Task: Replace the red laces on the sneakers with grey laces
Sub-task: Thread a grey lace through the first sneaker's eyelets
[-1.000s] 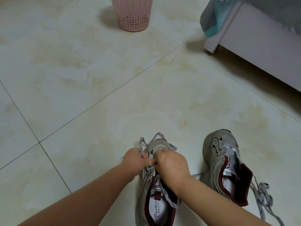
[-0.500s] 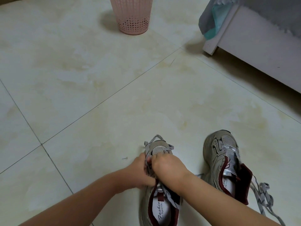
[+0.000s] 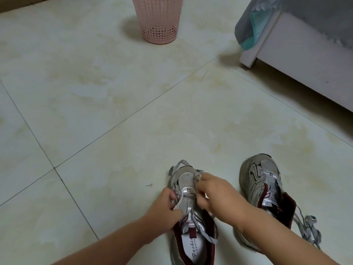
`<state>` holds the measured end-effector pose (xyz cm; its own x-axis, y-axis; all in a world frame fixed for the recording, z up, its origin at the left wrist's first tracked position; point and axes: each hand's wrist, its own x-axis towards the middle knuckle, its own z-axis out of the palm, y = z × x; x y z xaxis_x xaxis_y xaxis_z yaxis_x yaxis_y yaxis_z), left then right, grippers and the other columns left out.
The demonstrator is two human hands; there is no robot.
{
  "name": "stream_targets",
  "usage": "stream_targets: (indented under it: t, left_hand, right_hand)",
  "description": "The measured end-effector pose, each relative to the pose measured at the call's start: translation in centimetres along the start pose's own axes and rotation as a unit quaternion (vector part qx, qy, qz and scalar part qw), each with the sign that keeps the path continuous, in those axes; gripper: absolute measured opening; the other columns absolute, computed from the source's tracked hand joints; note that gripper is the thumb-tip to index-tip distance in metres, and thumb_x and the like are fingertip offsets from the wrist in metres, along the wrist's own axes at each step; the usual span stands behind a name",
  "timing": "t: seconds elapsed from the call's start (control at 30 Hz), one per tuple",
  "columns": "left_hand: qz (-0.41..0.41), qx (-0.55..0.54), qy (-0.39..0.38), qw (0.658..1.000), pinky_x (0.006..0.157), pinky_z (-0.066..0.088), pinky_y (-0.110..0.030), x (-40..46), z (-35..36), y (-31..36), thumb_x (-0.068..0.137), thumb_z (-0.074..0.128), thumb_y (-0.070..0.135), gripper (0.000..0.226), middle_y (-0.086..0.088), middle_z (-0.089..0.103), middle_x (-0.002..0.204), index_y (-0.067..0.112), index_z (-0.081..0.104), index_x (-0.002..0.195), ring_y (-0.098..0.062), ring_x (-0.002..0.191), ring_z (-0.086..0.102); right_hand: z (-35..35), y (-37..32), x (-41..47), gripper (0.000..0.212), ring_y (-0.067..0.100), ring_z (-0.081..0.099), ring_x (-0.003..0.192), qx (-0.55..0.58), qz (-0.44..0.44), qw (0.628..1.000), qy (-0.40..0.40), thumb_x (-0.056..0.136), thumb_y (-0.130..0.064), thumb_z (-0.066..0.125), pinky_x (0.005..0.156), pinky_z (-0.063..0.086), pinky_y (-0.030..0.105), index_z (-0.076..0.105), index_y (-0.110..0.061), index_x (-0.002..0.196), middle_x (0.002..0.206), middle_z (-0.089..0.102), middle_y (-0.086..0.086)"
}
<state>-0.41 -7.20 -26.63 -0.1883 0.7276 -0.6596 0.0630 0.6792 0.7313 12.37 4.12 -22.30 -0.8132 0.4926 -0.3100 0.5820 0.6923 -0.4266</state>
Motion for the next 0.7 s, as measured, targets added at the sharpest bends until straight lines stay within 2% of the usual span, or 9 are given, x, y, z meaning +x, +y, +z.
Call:
stream_targets:
  t: [0.07,0.13,0.2,0.27,0.33,0.4,0.5,0.6,0.7]
  left_hand:
    - [0.001,0.027,0.025,0.999,0.046,0.034,-0.021,0.5,0.5,0.3,0.078,0.054,0.007,0.022,0.003,0.041,0.063,0.02,0.036,0.083,-0.007,0.046,0.038]
    - [0.006,0.107,0.083,0.991,0.048,0.03,-0.022,1.3,0.8,0.8,0.079,0.058,0.02,0.024,0.006,0.043,0.064,0.023,0.034,0.078,-0.006,0.051,0.039]
    - [0.013,0.169,0.111,0.979,0.049,0.026,-0.019,1.8,0.9,1.6,0.079,0.059,0.029,0.027,0.009,0.043,0.067,0.022,0.032,0.078,-0.005,0.057,0.04]
    - [0.012,0.2,0.102,0.974,0.049,0.026,-0.019,2.1,1.0,2.1,0.079,0.058,0.029,0.028,0.011,0.042,0.069,0.021,0.033,0.086,-0.007,0.062,0.041]
    - [0.004,0.211,0.09,0.973,0.053,0.029,-0.02,2.2,1.0,2.2,0.079,0.057,0.027,0.027,0.011,0.042,0.072,0.019,0.034,0.092,-0.011,0.068,0.046]
    - [-0.007,0.22,0.086,0.972,0.063,0.034,-0.025,2.0,0.8,2.3,0.08,0.053,0.023,0.026,0.007,0.045,0.078,0.014,0.04,0.102,-0.018,0.078,0.05]
    - [-0.017,0.217,0.078,0.973,0.061,0.035,-0.024,1.8,0.4,2.1,0.084,0.048,0.018,0.035,0.006,0.045,0.079,0.011,0.04,0.117,-0.015,0.076,0.047]
    - [-0.024,0.217,0.074,0.973,0.063,0.036,-0.024,1.6,0.3,2.2,0.084,0.047,0.016,0.025,-0.001,0.054,0.091,0.013,0.04,0.108,-0.019,0.082,0.052]
    - [-0.031,0.201,0.073,0.976,0.065,0.036,-0.027,1.4,0.4,2.0,0.083,0.049,0.019,0.019,0.001,0.05,0.087,0.015,0.038,0.098,-0.017,0.079,0.049]
  right_hand:
    - [0.3,0.0,-0.3,0.018,0.023,0.047,0.075,-0.034,0.061,0.997,0.03,0.089,-0.024,0.045,0.061,0.024,0.027,0.057,-0.012,0.085,0.073,0.032,-0.005]
    - [0.9,-0.2,-0.1,0.016,0.023,0.051,0.078,-0.015,0.108,0.991,0.079,0.088,-0.024,0.047,0.06,0.025,0.027,0.058,-0.013,0.086,0.076,0.039,-0.004]
    - [1.4,-0.5,0.3,0.008,0.016,0.049,0.068,0.113,0.155,0.972,0.137,0.082,-0.018,0.054,0.058,0.029,0.026,0.058,-0.016,0.076,0.071,0.05,-0.005]
    - [1.7,-1.0,0.7,0.014,0.009,0.046,0.059,0.272,0.2,0.927,0.161,0.079,-0.01,0.056,0.058,0.035,0.025,0.055,-0.015,0.066,0.061,0.055,-0.004]
    - [1.9,-1.6,0.8,0.018,0.012,0.053,0.066,0.383,0.225,0.882,0.157,0.082,-0.006,0.054,0.064,0.044,0.03,0.054,-0.011,0.065,0.071,0.066,0.008]
    - [1.4,-2.0,0.4,0.023,0.019,0.061,0.075,0.454,0.23,0.845,0.163,0.088,-0.004,0.05,0.073,0.049,0.034,0.051,-0.011,0.066,0.079,0.07,0.011]
    - [-1.7,-1.9,-0.3,0.026,0.018,0.066,0.066,0.559,0.208,0.77,0.227,0.094,0.0,0.039,0.073,0.055,0.028,0.047,-0.01,0.071,0.063,0.067,0.003]
    - [-6.9,-1.7,-0.8,0.028,0.014,0.056,0.046,0.63,0.162,0.685,0.327,0.095,0.0,0.033,0.062,0.059,0.029,0.043,-0.011,0.072,0.048,0.054,-0.001]
    - [-10.8,-1.8,-1.5,0.028,0.013,0.045,0.041,0.641,0.128,0.664,0.364,0.093,0.0,0.032,0.054,0.057,0.03,0.042,-0.013,0.071,0.046,0.047,-0.003]
